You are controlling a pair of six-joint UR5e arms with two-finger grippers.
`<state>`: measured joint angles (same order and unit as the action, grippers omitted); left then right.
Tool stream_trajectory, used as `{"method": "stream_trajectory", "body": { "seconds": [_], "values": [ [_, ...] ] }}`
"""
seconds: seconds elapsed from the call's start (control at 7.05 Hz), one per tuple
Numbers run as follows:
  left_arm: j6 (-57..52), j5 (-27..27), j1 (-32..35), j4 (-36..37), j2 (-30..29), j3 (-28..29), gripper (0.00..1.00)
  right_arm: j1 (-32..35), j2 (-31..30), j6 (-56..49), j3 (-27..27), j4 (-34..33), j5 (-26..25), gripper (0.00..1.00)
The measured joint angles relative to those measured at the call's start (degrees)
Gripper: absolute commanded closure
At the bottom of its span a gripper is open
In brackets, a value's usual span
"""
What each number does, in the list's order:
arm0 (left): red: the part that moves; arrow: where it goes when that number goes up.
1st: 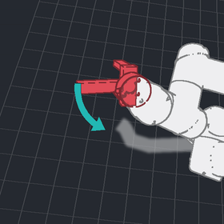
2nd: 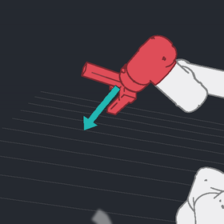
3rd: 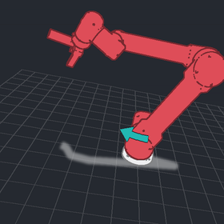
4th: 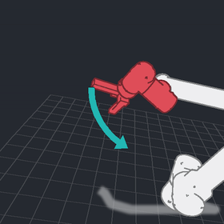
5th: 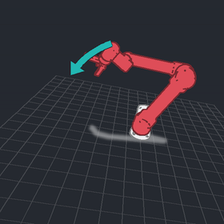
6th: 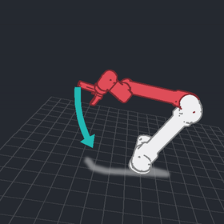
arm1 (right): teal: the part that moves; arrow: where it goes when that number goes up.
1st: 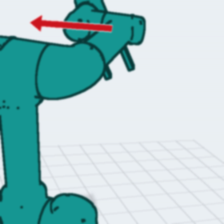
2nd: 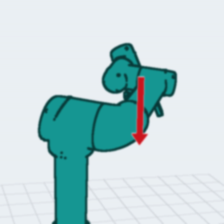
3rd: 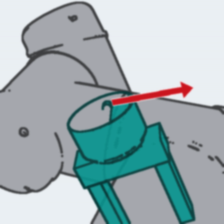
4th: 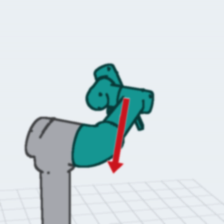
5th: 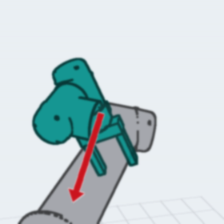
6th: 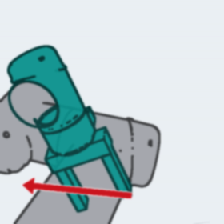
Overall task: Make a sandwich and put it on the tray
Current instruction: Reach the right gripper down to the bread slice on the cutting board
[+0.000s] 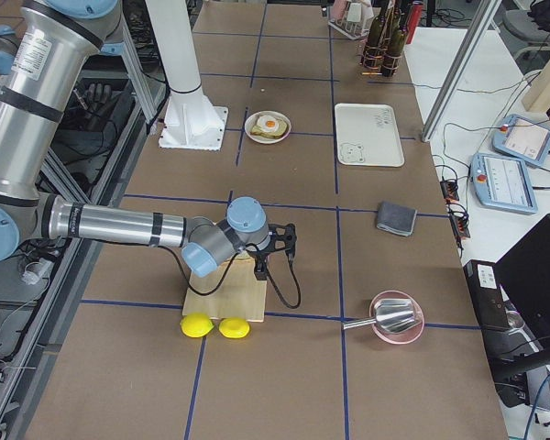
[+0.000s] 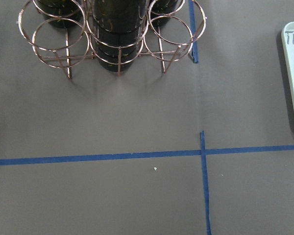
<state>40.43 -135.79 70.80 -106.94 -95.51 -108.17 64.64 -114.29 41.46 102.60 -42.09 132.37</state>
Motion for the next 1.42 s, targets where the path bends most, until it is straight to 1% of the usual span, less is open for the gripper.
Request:
{"method": "stream_trajectory", "body": {
  "seconds": [0.28, 0.43, 0.57, 0.85, 0.99, 1.14, 1.28, 1.42],
  "values": [
    [5.0, 0.0, -2.4, -3.2, 0.1, -0.3, 0.0, -9.1, -2.5, 9.0, 0.2, 6.3, -5.7, 0.0],
    [6.6, 0.0, -3.0, -3.8, 0.1, -0.6, 0.0, -13.9, -3.0, 12.8, 0.2, 8.1, -9.2, 0.02],
    [7.5, 0.0, -3.4, -4.0, 0.1, -1.0, 0.0, -17.6, -3.3, 14.8, 0.2, 8.9, -11.9, 0.14],
    [8.2, 0.0, -3.6, -4.1, 0.1, -1.4, 0.0, -20.9, -3.8, 15.7, 0.3, 9.2, -13.5, 0.43],
    [8.2, 0.0, -3.6, -4.1, 0.1, -1.6, 0.0, -21.6, -4.1, 15.8, 0.3, 9.2, -13.6, 0.52],
    [8.3, 0.0, -3.7, -4.1, 0.1, -1.7, 0.0, -22.0, -4.3, 15.8, 0.3, 9.2, -13.6, 0.59],
    [8.3, 0.0, -3.6, -4.1, 0.2, -1.9, 0.0, -22.2, -4.4, 15.8, 0.3, 9.2, -13.5, 0.76],
    [8.3, 0.0, -3.6, -4.1, 0.2, -2.1, 0.0, -22.4, -4.6, 15.8, 0.3, 9.3, -13.5, 0.95]
  ]
}}
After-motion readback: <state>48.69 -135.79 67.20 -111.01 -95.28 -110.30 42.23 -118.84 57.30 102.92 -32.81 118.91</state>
